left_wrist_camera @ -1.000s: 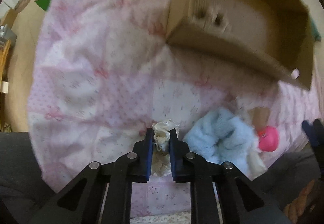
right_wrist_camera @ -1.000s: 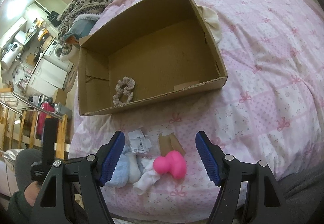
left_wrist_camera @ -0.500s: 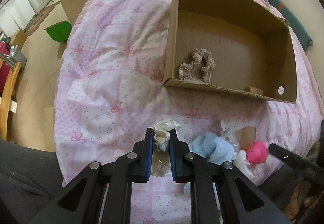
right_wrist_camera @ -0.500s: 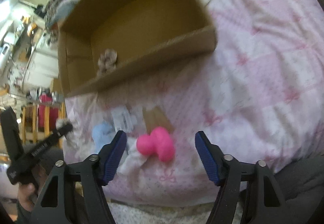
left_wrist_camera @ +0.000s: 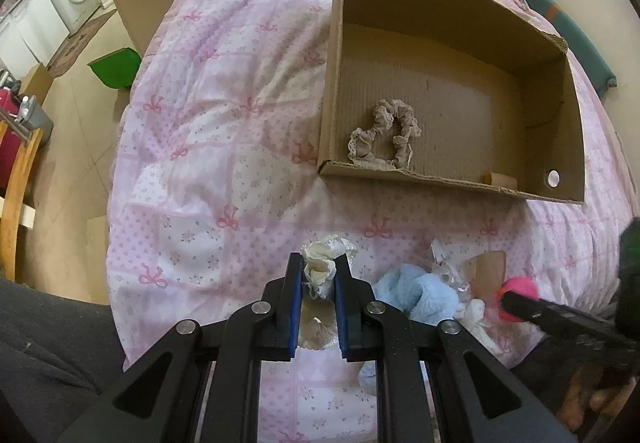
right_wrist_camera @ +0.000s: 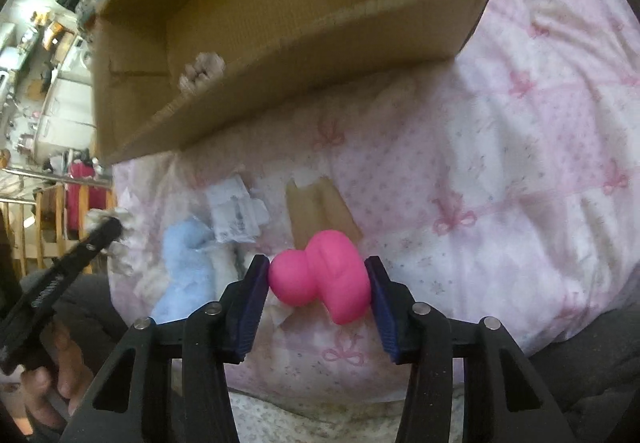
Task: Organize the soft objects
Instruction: 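Grasp the pink rubber toy with the right tool, then carry the pink toy in the right tool into the box while the left tool carries the white scrunchie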
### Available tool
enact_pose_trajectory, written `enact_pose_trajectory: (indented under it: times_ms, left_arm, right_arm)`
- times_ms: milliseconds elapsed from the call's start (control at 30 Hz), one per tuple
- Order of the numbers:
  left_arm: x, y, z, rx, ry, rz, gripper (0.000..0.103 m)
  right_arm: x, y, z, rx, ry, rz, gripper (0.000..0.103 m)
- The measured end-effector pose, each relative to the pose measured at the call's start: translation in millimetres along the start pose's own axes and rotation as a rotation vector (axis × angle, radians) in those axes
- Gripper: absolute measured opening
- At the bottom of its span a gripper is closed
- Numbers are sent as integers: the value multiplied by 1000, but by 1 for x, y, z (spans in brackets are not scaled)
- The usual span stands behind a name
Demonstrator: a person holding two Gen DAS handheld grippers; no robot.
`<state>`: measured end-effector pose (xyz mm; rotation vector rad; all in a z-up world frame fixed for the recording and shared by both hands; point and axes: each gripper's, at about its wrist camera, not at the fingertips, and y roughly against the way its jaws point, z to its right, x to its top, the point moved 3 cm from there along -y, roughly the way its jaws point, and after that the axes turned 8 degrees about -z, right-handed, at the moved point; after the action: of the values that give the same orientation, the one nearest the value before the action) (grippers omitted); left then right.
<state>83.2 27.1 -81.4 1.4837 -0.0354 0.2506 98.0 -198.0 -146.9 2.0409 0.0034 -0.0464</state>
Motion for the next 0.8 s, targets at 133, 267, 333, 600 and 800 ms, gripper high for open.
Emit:
enact_pose_trajectory:
  times_ms: [133, 267, 333, 600, 800]
  left_arm:
    - [0, 0, -1, 4, 4, 2, 13]
    - [0, 0, -1, 5, 7, 3, 13]
    - [0, 0, -2, 6, 11, 5, 13]
    - [0, 5, -5, 22, 17, 20, 13]
    - [1, 16, -6, 39, 21, 62, 13]
  right_arm:
    - [0, 28, -7, 79, 37, 106, 51]
    - [-2, 28, -12, 84, 59, 111, 51]
    - [-2, 31, -16, 90, 74, 119, 51]
    - [-3, 60, -30, 154, 143, 243, 51]
    - [-5, 76, -34, 158, 172, 304, 51]
